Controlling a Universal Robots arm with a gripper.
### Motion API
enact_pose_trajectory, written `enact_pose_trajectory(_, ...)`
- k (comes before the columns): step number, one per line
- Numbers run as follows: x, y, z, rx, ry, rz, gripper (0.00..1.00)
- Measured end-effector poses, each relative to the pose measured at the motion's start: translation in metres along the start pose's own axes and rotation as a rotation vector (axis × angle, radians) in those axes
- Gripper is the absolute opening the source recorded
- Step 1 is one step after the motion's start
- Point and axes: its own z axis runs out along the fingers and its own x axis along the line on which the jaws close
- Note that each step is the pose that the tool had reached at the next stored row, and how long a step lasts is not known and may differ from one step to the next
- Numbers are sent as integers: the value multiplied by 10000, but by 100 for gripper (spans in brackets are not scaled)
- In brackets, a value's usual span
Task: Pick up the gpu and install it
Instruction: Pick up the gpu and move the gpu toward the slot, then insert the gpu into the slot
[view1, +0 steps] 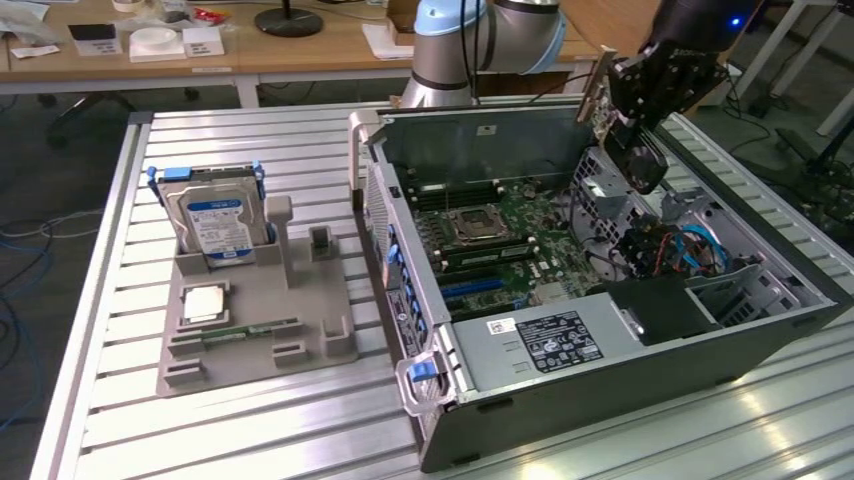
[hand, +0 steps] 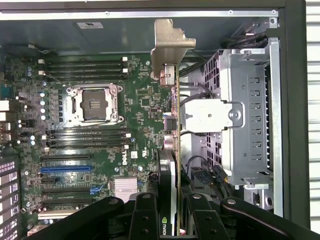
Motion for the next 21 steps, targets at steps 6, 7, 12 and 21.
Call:
enact_pose_trajectory(6, 0, 0, 1, -2, 0, 0, 27)
enact_pose_trajectory(7, 0, 0, 1, -1, -1, 0, 27)
enact_pose_trajectory(12, 0, 0, 1, -2, -1, 0, 27)
enact_pose_trajectory(21, 0, 0, 1, -10, 30, -422, 27)
